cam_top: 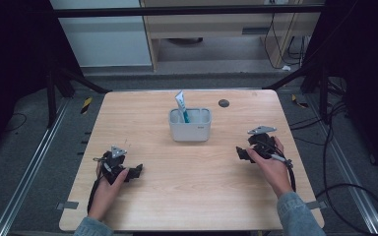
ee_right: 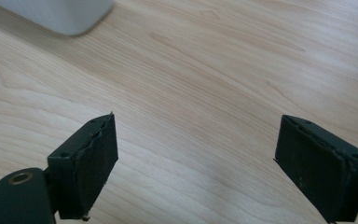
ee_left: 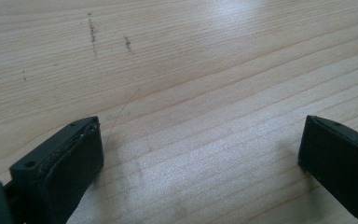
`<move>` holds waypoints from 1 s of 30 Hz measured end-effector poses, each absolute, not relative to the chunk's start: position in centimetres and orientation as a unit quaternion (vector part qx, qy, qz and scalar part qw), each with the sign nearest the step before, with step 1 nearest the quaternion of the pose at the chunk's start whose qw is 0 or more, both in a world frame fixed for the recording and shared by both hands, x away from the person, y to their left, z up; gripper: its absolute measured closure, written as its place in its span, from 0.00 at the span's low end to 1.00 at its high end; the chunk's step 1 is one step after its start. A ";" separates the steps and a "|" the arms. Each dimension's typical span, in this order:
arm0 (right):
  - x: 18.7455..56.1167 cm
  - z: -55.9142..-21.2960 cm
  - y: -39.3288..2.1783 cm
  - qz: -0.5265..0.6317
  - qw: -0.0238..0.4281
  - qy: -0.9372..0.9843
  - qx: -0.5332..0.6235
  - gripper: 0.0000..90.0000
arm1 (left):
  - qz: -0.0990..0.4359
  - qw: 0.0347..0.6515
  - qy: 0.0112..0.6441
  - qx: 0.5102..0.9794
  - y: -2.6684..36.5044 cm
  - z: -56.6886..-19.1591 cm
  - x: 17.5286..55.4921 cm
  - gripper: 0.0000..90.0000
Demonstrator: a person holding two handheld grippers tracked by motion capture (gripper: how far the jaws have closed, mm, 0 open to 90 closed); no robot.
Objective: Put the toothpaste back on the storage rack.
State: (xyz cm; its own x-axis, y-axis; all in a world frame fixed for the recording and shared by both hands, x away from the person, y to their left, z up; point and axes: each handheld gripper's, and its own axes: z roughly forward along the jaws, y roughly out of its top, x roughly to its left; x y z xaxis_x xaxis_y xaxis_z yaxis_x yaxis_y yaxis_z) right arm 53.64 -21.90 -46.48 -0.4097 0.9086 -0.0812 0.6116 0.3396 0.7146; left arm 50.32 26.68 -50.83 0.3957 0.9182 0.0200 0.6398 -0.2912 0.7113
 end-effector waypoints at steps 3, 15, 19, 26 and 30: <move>53.6 -47.4 -23.0 0.303 0.245 0.779 0.491 0.16 | 0.220 0.317 0.504 0.773 26.7 -50.8 50.3 0.00; 53.3 -50.0 -27.1 0.316 0.238 0.748 0.533 0.15 | 0.220 0.317 0.505 0.773 26.7 -50.8 50.3 0.00; 53.5 -50.4 -27.9 0.314 0.240 0.740 0.544 0.14 | 0.220 0.317 0.505 0.772 26.7 -50.8 50.3 0.00; 53.4 -51.1 -28.6 0.328 0.246 0.718 0.563 0.13 | 0.220 0.317 0.505 0.772 26.7 -50.8 50.3 0.00; 53.4 -51.1 -28.5 0.326 0.244 0.715 0.568 0.12 | 0.220 0.317 0.505 0.772 26.7 -50.8 50.3 0.00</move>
